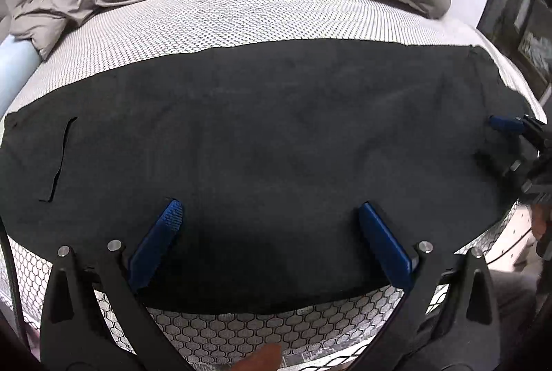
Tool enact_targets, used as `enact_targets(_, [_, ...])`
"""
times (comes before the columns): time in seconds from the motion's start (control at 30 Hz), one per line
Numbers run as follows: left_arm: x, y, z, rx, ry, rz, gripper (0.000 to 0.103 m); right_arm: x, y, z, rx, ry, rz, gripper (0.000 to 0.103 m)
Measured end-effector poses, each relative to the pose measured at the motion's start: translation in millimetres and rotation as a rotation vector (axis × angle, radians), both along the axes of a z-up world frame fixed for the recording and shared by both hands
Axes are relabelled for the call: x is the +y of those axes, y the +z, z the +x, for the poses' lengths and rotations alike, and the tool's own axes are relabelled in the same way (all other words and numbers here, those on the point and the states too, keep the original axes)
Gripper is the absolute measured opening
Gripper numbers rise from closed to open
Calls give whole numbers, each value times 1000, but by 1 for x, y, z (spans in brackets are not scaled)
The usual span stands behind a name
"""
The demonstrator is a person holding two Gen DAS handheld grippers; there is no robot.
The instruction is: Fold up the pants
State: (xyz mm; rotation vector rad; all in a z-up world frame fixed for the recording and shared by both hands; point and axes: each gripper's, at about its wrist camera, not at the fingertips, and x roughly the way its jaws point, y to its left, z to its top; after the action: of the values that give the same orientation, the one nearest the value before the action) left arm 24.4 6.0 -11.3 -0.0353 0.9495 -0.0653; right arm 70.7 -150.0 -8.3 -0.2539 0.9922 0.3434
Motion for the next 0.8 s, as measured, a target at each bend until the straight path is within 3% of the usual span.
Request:
enact_targets(0.07, [1,-4,3,9,-16,-6,102,5,-16,-14,-33,32,-37,98])
enact_targets(0.17, [9,-9,5,6,-28,-24,102,-13,-14,-19,-37,12,-15,99])
enact_targets(0.23, [11,-12,3,2,-34,-25,102,-35,-4,-18,-85,-44,-113,99])
enact_targets(0.4, [15,-13,1,-2,-39,-25,102,-132,0,-21,-205,-386,-323,99])
enact_targets(0.5, [13,-13,0,0,-28,-24,102,-168,4,-24,-173,-481,-164,99])
enact_targets(0.57, [12,-8,-1,-4,3,-27,102,-165,9,-29,-186,-487,-153,99])
enact_targets(0.7, [1,6,-2,-21,-18,-103,102,-141,35,-47,-237,-426,-132,99])
enact_targets(0.8, [-23,11,11,-22,-60,-72,102,-102,45,-45,-208,-321,-38,100])
